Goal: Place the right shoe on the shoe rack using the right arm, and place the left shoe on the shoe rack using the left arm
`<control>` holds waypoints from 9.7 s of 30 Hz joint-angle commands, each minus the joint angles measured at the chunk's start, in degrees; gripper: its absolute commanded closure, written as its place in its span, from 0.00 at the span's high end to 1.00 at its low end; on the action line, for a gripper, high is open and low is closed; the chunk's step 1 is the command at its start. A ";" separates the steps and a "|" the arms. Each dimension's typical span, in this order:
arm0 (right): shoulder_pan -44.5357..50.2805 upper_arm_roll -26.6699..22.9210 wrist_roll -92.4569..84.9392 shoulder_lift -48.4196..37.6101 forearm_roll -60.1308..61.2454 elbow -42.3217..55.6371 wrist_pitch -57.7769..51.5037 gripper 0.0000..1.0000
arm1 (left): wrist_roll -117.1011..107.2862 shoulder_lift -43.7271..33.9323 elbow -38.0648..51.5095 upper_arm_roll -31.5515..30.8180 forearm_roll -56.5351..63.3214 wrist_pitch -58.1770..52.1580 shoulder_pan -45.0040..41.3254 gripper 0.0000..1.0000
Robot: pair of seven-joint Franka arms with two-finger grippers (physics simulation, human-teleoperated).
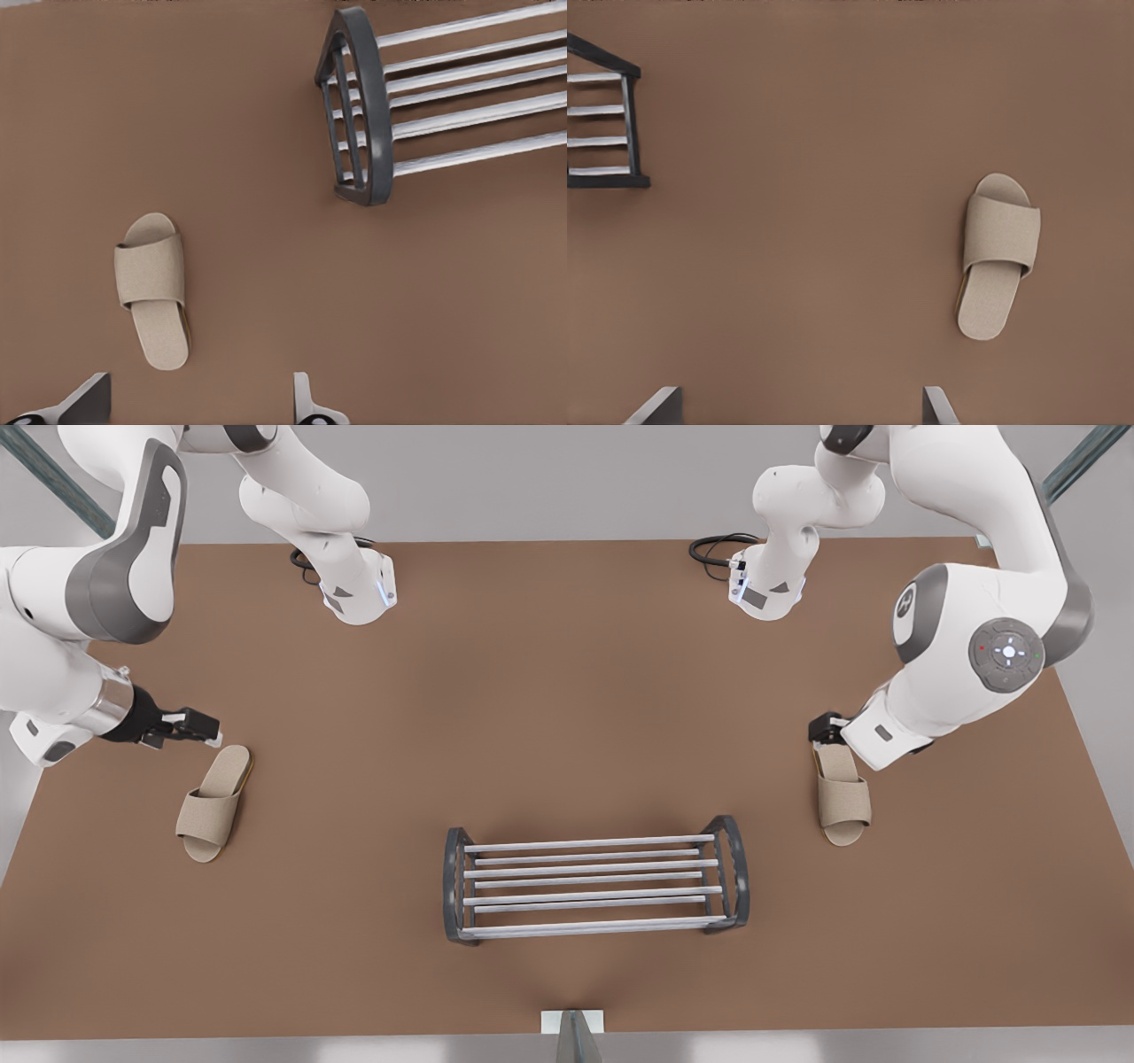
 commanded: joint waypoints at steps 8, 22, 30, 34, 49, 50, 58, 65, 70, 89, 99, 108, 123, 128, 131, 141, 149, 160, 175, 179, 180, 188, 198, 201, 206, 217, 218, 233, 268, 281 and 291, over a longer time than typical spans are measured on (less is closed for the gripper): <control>0.45 0.72 -3.19 3.75 -0.51 -5.13 15.65 1.00 | 1.33 -20.08 -47.91 -1.24 2.93 47.88 9.37 1.00; -8.43 2.83 -3.63 -8.38 -0.95 -51.38 92.38 1.00 | 13.89 -3.03 -74.04 -0.89 12.61 113.75 28.71 0.99; -12.99 2.92 -10.40 -3.46 -1.56 -61.66 115.43 1.00 | 18.03 -0.04 -72.81 -1.33 23.77 114.10 38.82 0.99; -17.83 2.92 -10.66 2.70 -8.95 -59.56 115.51 1.00 | 15.31 0.22 -72.98 -2.73 23.59 114.10 38.64 0.99; -36.81 8.46 -10.66 4.90 -26.88 -66.14 115.60 1.00 | -4.11 4.17 -74.30 -5.28 17.09 114.10 33.46 0.99; -36.81 8.46 -10.66 6.30 -27.14 -65.62 115.60 1.00 | -4.38 4.26 -73.95 -5.28 16.39 114.02 33.37 0.99; -38.22 8.37 -10.66 11.84 -28.46 -61.40 115.60 1.00 | -4.29 6.37 -72.02 -5.19 16.30 114.10 33.11 0.99; -40.68 8.37 -10.57 14.57 -31.36 -57.88 115.60 1.00 | -4.29 8.04 -70.00 -5.11 17.00 114.10 32.67 0.99; -40.86 8.37 -10.66 15.62 -31.36 -56.75 115.60 1.00 | -4.20 7.87 -70.00 -5.02 16.91 114.10 32.84 0.99; -51.58 15.05 -10.66 19.57 -36.28 -57.53 115.60 1.00 | -4.20 9.80 -68.77 -5.02 16.56 114.10 32.49 0.99; -51.84 14.96 -10.66 23.18 -36.37 -54.98 115.60 1.00 | -4.20 10.59 -67.80 -5.11 16.65 114.10 32.40 0.56; -53.34 14.96 -10.66 26.17 -37.95 -52.52 115.60 1.00 | -4.03 9.98 -67.71 -5.11 16.21 114.10 32.84 0.21; -52.20 15.22 -9.69 27.22 -37.25 -52.26 115.60 1.00 | -20.11 -5.23 -39.06 -23.03 16.39 64.01 32.58 0.21; -52.11 15.58 -9.69 27.84 -36.55 -51.64 115.60 1.00 | -25.12 -4.79 -28.69 -28.66 17.44 52.94 30.83 0.21; -52.20 15.58 -9.69 27.84 -36.64 -51.29 115.60 1.00 | -36.19 -4.26 -25.26 -28.75 25.00 47.48 22.74 0.21; -52.63 16.37 -9.52 27.92 -36.55 -50.41 115.60 1.00 | -43.84 -2.68 -21.13 -28.75 28.08 41.95 16.76 0.21; -52.46 17.60 -9.25 30.21 -36.02 -49.01 115.60 0.99 | -54.39 -0.84 -19.72 -28.75 36.43 39.49 8.15 0.21; -55.09 19.53 -8.82 30.21 -36.02 -49.45 115.60 0.21 | -64.58 12.43 -9.18 -27.69 55.22 35.88 -1.43 0.21; -62.57 29.81 3.22 26.52 -36.37 -49.62 115.34 0.21 | -75.48 17.71 -12.95 -27.61 68.77 36.76 -0.91 0.21; -62.57 31.75 7.70 21.60 -36.28 -49.01 114.72 0.21 | -77.07 18.59 -12.43 -27.61 70.09 35.97 -2.31 0.21; -62.74 32.71 10.08 18.26 -36.37 -49.01 112.00 0.21 | -76.98 18.94 -12.25 -27.61 70.62 35.88 -2.31 0.21; -90.86 68.92 18.08 12.81 -36.20 -44.61 81.78 0.21 | -77.24 22.28 -9.44 -26.38 74.75 34.56 -3.63 0.21; -75.58 79.03 35.39 13.86 -35.49 -26.16 51.27 0.21 | -77.86 22.72 -9.35 -26.20 76.68 32.72 -4.25 1.00; -69.51 75.96 36.45 13.86 -35.58 -23.52 49.24 0.21 | -77.77 22.46 -9.35 -26.11 77.47 32.54 -4.07 1.00; -61.60 72.27 40.93 13.69 -35.93 -22.02 47.75 0.21 | -75.75 18.42 -11.72 -26.29 77.56 32.45 -3.28 1.00; -36.14 60.86 55.96 14.21 -35.76 -13.95 41.69 0.21 | -19.01 1.98 0.23 -34.99 17.46 4.42 22.09 1.00; -28.47 54.78 57.72 14.65 -35.67 -10.51 40.81 0.21 | -8.08 2.59 -0.04 -34.90 14.55 3.37 29.58 1.00; 18.11 21.56 70.29 25.11 -37.87 15.77 43.80 0.21 | 1.60 -5.85 -10.67 -2.12 -2.16 8.46 2.17 1.00; 32.00 11.10 72.40 35.13 -44.98 9.27 57.42 0.21 | 1.33 -4.00 -10.67 -1.94 -1.19 10.04 3.31 1.00; 32.71 9.43 72.57 34.96 -46.57 5.93 59.44 1.00 | 1.25 -4.26 -10.67 -1.94 -1.19 9.95 3.14 1.00; 31.83 10.74 75.91 23.97 -45.51 -1.98 58.65 1.00 | 1.25 -4.79 -10.76 -1.94 -1.10 9.16 3.14 1.00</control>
